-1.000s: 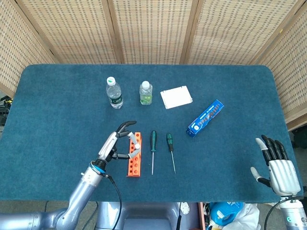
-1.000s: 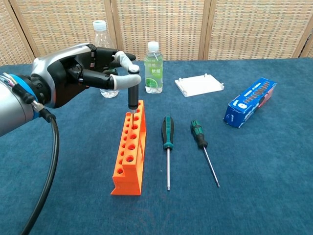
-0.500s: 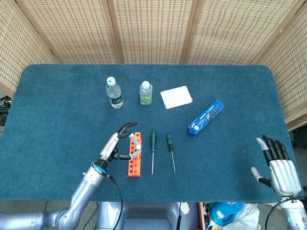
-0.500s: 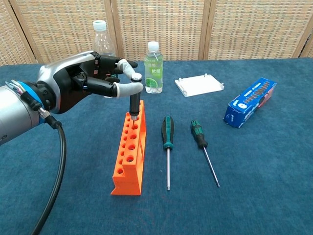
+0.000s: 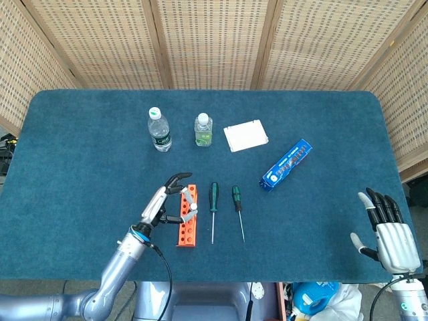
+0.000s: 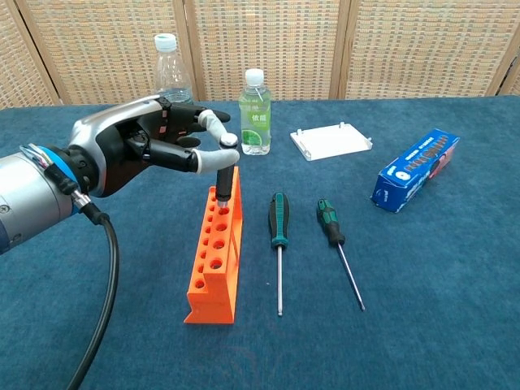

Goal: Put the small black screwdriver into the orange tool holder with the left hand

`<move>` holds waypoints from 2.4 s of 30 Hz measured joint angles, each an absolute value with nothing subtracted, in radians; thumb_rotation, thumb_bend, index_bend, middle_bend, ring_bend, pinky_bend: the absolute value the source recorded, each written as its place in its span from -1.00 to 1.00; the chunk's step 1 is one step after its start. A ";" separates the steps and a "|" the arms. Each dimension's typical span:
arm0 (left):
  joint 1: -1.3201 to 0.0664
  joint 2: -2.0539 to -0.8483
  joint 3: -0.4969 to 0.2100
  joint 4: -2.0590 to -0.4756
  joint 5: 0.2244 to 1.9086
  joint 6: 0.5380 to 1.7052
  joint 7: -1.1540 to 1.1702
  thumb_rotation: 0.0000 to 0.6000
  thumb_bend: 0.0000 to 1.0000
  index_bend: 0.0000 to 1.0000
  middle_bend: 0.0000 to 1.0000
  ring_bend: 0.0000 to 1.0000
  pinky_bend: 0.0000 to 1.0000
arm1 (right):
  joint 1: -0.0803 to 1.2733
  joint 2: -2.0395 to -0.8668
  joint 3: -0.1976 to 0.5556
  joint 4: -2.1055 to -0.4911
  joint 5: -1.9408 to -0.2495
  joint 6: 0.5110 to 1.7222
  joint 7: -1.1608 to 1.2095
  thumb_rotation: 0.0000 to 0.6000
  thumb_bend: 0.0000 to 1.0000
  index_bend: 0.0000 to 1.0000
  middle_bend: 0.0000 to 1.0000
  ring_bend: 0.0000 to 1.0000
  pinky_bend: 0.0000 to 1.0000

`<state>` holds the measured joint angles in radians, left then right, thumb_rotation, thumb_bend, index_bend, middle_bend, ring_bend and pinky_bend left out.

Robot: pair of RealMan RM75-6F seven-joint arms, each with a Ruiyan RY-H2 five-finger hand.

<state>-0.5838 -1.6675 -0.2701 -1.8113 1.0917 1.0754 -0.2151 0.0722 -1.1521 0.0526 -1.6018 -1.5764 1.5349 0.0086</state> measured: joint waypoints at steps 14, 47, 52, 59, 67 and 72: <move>-0.585 -1.684 -0.265 -1.771 1.104 1.067 -0.214 1.00 -0.19 0.43 -0.73 -1.00 -1.00 | 0.072 -1.151 0.053 -1.602 -1.575 1.534 0.007 1.00 -0.44 -1.00 -1.00 -1.00 -1.00; -0.563 -1.686 -0.255 -1.746 1.114 1.059 -0.242 1.00 -0.19 0.44 -0.73 -1.00 -1.00 | 0.071 -1.152 0.053 -1.602 -1.574 1.533 0.005 1.00 -0.43 -1.00 -1.00 -1.00 -1.00; -0.561 -1.678 -0.262 -1.745 1.116 1.056 -0.250 1.00 -0.19 0.44 -0.73 -1.00 -1.00 | 0.071 -1.152 0.053 -1.602 -1.573 1.533 0.003 1.00 -0.44 -1.00 -1.00 -1.00 -1.00; -0.565 -1.685 -0.260 -1.739 1.110 1.047 -0.242 1.00 -0.19 0.44 -0.73 -1.00 -1.00 | 0.069 -1.151 0.054 -1.602 -1.573 1.537 0.005 1.00 -0.44 -1.00 -1.00 -1.00 -1.00; -0.560 -1.685 -0.257 -1.740 1.098 1.046 -0.235 1.00 -0.19 0.43 -0.73 -1.00 -1.00 | 0.069 -1.150 0.053 -1.602 -1.576 1.540 0.008 1.00 -0.43 -1.00 -1.00 -1.00 -1.00; -0.559 -1.683 -0.256 -1.738 1.094 1.041 -0.236 1.00 -0.19 0.43 -0.73 -1.00 -1.00 | 0.069 -1.150 0.053 -1.603 -1.577 1.540 0.007 1.00 -0.43 -1.00 -1.00 -1.00 -1.00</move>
<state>-0.5592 -1.6831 -0.2563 -1.7380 1.0942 1.0412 -0.2360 0.0688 -1.1501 0.0534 -1.6031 -1.5766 1.5403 0.0071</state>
